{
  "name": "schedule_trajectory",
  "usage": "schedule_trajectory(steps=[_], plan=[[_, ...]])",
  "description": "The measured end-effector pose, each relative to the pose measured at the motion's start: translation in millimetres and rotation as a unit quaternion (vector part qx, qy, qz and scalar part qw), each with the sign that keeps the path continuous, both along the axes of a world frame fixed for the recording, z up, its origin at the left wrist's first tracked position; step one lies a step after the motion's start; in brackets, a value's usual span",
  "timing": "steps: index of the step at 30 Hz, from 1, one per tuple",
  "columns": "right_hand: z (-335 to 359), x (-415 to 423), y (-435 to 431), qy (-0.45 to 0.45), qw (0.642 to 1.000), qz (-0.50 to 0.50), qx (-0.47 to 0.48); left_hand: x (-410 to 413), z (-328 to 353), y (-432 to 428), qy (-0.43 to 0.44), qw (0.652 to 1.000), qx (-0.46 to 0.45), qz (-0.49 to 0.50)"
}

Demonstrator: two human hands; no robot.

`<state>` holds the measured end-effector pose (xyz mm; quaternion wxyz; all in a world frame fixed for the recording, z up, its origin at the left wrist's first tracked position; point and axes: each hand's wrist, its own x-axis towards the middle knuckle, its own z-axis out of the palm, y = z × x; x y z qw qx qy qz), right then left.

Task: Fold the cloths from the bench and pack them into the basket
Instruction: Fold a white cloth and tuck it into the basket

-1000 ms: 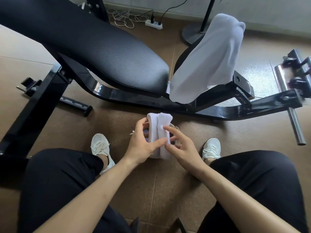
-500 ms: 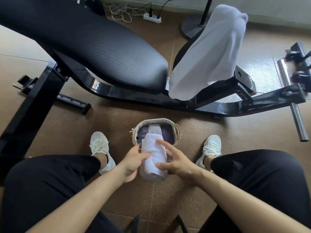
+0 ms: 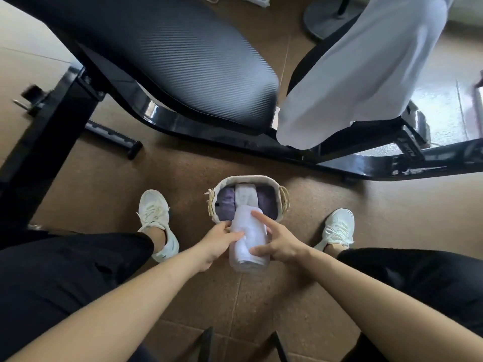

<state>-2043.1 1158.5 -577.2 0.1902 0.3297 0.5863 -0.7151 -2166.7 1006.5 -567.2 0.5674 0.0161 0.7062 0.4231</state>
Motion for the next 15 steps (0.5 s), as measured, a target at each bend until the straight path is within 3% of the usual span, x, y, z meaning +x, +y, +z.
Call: schedule_trajectory(steps=[5,8,15], plan=[[-50,-37,30,-0.015,0.998,0.011,0.053,-42,-52,3,0.080,0.994,-0.075,0.015],[-82,-57,45,-0.017,0.995,0.024,0.098,-62,-82,-1,0.156,0.980,-0.115,-0.047],[-164,-108,59,-0.011,0.976,0.074,0.204,-95,-146,17,0.306,0.939,-0.137,-0.074]])
